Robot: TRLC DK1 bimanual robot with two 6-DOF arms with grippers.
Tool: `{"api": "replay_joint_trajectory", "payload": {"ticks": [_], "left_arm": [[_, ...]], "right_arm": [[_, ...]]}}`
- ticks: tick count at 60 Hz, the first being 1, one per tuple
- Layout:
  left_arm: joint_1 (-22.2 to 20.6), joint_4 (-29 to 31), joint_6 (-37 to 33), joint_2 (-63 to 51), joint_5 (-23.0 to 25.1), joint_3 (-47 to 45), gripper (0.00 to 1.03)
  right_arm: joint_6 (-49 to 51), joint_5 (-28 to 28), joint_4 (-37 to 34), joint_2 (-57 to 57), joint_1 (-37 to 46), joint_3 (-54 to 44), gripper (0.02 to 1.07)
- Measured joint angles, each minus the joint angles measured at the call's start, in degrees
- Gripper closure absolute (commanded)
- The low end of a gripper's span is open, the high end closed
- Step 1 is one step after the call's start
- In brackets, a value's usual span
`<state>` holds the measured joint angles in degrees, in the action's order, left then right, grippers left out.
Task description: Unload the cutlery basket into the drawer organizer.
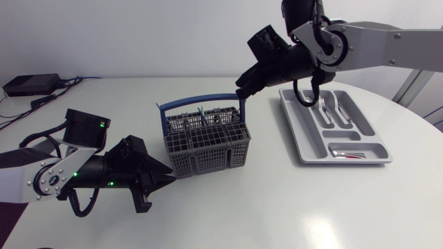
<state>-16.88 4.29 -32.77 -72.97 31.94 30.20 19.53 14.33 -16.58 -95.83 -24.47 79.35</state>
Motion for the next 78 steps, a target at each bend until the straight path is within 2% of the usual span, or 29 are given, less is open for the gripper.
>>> {"api": "replay_joint_trajectory", "payload": {"ticks": [8, 17, 31, 57, 78], "left_arm": [[-0.5, -2.5, 0.1, -1.6, -0.8, 0.0, 0.8], [-0.8, -5.2, 1.3, -3.9, -2.3, 0.1, 0.8], [-0.7, -8.0, 2.2, -6.7, -3.6, 1.5, 0.8], [5.6, -10.1, 2.4, -10.3, -3.6, 3.4, 0.8], [7.8, -11.1, 2.8, -16.3, -3.7, 9.8, 0.8]], "right_arm": [[-0.1, 0.0, -0.7, -4.0, -0.6, 3.4, 0.97], [0.0, -0.1, -4.8, -7.9, -1.3, 7.4, 0.98], [0.2, 0.0, -9.6, -8.4, -1.9, 9.8, 0.99], [0.0, -0.1, -16.0, -1.9, -7.0, 5.2, 1.0], [-2.5, 0.0, -22.0, 1.8, -12.2, 3.5, 1.0]]}}
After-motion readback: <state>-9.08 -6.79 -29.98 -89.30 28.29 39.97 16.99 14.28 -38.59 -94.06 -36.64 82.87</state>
